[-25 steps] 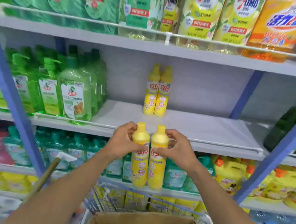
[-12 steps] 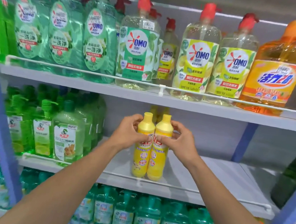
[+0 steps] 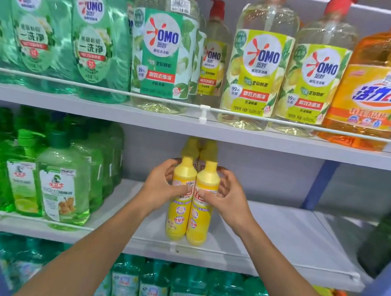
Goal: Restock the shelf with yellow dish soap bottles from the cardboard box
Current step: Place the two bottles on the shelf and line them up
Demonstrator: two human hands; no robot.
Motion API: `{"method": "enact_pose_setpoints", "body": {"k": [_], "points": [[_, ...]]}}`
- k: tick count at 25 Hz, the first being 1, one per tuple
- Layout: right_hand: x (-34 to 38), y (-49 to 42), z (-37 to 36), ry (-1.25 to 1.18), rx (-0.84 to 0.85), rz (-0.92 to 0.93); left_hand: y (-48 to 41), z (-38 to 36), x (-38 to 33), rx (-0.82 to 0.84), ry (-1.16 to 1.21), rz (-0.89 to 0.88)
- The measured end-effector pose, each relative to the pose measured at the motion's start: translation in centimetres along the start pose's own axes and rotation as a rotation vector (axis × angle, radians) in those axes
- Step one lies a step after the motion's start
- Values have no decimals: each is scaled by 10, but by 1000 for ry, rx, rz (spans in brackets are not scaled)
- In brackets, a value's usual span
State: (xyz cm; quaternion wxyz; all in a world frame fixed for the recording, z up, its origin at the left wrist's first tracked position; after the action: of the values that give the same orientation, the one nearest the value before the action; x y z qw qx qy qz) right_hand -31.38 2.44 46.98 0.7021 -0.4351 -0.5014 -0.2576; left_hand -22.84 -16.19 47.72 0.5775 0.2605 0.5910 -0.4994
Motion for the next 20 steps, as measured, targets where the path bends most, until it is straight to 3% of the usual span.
{"method": "enact_pose_setpoints", "body": {"k": [6, 13, 20], "points": [[-33, 31, -16, 373, -250, 34, 38, -11, 65, -26, -16, 79], [-45, 31, -15, 247, -120, 14, 37, -10, 74, -42, -63, 67], [-83, 47, -30, 419, -236, -75, 45, -18, 88, -123, -119, 170]]}}
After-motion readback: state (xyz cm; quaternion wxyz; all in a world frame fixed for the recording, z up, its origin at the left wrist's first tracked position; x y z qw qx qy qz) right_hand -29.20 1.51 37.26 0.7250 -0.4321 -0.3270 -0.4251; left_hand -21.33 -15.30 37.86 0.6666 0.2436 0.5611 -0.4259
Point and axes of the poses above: each hand's wrist, its own y-axis away from the middle knuckle, its own z-axis out of the back of the hand, x = y × z, the point moved 2 cm from there along -y, towards the middle knuckle, and after that the axes turned 2 degrees about z, right-handed, at the moved point
